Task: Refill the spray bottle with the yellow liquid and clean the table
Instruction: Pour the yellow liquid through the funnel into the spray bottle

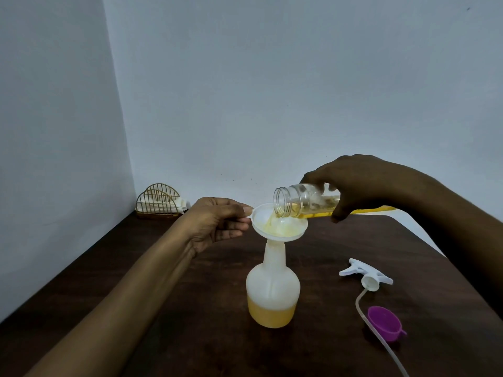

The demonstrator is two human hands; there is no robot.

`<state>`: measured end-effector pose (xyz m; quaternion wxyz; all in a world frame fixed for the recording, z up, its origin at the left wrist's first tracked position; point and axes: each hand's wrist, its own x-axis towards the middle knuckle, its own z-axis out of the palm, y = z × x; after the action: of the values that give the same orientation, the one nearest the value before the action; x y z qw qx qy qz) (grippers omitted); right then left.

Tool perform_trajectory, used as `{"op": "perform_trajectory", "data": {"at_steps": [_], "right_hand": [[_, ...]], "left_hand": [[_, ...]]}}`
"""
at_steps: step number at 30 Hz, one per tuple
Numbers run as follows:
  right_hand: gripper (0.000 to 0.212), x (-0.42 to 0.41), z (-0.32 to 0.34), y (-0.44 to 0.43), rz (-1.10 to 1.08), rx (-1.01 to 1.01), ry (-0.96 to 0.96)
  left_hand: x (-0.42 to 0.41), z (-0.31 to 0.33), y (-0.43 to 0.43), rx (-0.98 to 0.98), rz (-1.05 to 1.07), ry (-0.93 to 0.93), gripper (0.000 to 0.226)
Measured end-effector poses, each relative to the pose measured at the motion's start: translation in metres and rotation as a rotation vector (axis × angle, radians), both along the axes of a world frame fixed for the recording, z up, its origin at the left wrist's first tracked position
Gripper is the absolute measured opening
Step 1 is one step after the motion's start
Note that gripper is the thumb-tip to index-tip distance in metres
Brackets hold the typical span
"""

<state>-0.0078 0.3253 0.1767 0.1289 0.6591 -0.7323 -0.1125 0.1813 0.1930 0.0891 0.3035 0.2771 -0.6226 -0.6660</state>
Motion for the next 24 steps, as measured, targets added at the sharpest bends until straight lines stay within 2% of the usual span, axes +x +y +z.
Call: {"op": "perform_trajectory", "data": {"at_steps": [24], "right_hand": [[0.066, 0.0012, 0.0013, -0.0011, -0.002, 0.002, 0.025]], "left_hand": [[0.0004, -0.0006, -0.0003, 0.007, -0.008, -0.001, 0.010]]}}
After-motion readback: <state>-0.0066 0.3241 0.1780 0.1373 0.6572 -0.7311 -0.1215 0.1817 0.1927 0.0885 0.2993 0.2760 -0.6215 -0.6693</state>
